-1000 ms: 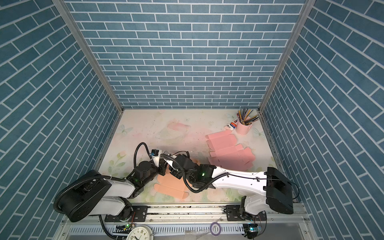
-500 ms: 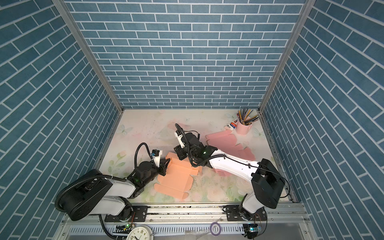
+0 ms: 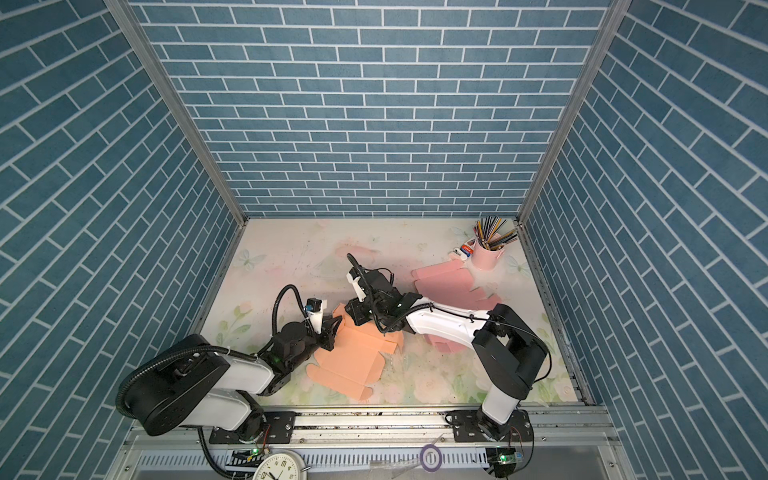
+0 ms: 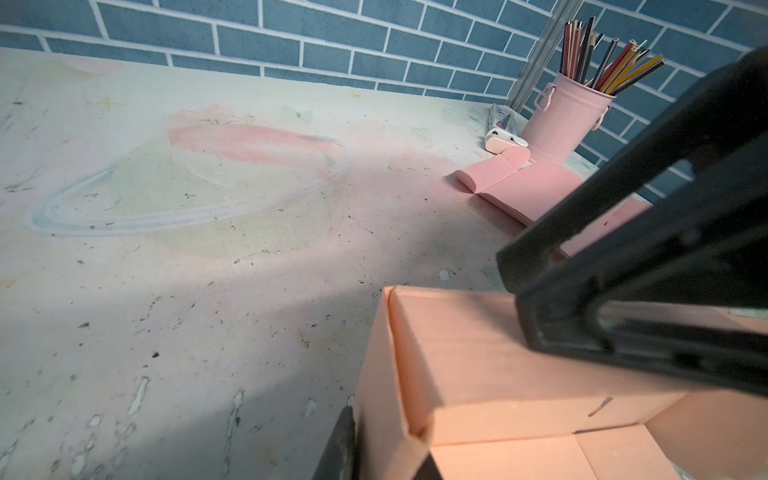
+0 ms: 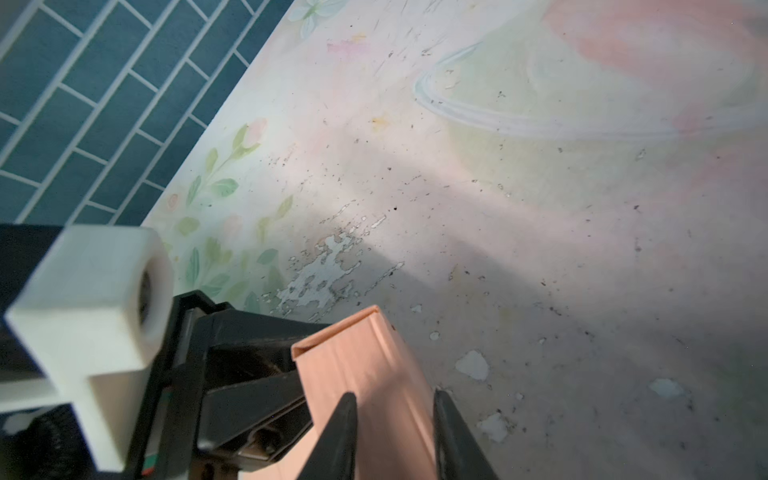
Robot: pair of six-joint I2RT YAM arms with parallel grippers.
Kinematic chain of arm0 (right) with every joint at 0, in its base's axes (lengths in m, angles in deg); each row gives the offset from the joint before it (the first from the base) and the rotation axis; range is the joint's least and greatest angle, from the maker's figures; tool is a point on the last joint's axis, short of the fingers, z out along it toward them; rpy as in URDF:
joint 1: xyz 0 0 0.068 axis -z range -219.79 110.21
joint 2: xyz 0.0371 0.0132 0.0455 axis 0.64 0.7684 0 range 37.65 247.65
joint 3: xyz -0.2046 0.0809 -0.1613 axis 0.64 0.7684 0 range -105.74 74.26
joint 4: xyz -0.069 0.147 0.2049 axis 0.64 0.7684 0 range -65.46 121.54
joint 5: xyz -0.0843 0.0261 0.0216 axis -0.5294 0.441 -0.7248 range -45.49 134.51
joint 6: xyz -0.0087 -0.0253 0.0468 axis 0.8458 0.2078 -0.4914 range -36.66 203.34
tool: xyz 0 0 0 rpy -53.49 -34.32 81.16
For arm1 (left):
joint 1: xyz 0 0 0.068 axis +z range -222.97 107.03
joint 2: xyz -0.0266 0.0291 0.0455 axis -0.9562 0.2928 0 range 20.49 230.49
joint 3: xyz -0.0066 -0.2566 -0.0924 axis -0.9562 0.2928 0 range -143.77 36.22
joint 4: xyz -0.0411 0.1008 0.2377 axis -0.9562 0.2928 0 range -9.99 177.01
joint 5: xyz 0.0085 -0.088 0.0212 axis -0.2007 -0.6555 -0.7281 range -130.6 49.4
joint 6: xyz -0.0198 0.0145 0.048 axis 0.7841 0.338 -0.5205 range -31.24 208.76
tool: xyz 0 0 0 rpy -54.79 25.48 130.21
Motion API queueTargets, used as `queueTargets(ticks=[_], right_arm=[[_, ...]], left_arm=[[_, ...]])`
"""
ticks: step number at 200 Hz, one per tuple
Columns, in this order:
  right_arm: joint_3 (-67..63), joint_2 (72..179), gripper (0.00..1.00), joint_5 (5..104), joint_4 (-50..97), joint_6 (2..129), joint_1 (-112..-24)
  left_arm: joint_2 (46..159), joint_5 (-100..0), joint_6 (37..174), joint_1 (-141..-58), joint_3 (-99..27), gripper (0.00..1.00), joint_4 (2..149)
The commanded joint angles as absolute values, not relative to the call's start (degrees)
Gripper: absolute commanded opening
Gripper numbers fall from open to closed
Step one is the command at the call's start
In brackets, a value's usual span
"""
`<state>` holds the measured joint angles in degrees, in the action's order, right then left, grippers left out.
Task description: Fold the paper box
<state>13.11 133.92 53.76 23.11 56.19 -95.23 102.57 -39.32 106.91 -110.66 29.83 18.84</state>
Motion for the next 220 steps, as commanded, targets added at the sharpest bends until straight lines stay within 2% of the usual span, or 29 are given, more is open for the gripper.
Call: queueTargets(ticks=[1, 58, 220], right_arm=[[14.5, 134.0, 0.32, 56.7, 21.4, 53.1, -95.3], [18.0, 133.4, 0.30, 60.3, 19.1, 49.4, -95.5], [18.8, 132.3, 0.26, 55.5, 23.8, 47.7, -98.7]], left_arm=[[102.6, -36.2, 106.8, -111.0, 29.3, 0.19, 18.4], [103.8, -34.1, 106.7, -111.2, 30.1, 0.19, 17.1], [106.0, -29.4, 106.9, -113.2, 31.2, 0.24, 15.3]])
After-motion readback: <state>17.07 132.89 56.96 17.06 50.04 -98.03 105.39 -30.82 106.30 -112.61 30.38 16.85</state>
